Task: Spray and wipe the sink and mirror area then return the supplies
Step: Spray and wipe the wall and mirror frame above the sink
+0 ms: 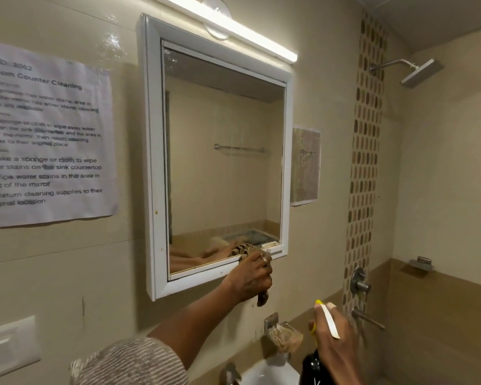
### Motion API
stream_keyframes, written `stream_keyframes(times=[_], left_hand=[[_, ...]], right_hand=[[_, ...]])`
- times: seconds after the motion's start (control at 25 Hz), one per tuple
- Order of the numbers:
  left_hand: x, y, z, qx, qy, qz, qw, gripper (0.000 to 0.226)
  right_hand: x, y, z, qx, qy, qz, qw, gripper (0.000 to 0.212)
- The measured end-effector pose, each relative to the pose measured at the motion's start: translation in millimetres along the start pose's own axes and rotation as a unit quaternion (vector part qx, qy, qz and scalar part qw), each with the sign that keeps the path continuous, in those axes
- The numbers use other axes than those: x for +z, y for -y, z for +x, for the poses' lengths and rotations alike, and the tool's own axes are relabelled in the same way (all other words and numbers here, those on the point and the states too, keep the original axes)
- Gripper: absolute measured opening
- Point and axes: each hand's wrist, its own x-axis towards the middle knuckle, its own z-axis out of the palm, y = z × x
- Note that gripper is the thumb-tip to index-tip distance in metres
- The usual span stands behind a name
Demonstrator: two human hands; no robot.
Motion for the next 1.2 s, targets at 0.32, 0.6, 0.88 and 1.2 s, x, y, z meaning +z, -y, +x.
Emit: stream_keyframes(times=[0.32,0.6,0.88,1.2], left_hand=[[-27,10,-78,-0.051,0.033,-0.041,0.997,0.006],[-62,21,-181,-0.093,0.130,-0.023,0.987,0.010],[-123,51,-236,-0.358,0.167,-0.187,0.899,0.010],[-170,124,-183,-0.507,-0.202,-0.257,0.798,0.039]], right_hand=[[19,31,-31,-0.114,0.045,0.018,0.992,0.037],[49,68,-75,-0.167,0.106,0.050,0.979,0.041],[65,82,-105,-0.181,0.151,0.043,0.971,0.041],[44,89,-115,-0.178,0.137,0.047,0.973,0.041]])
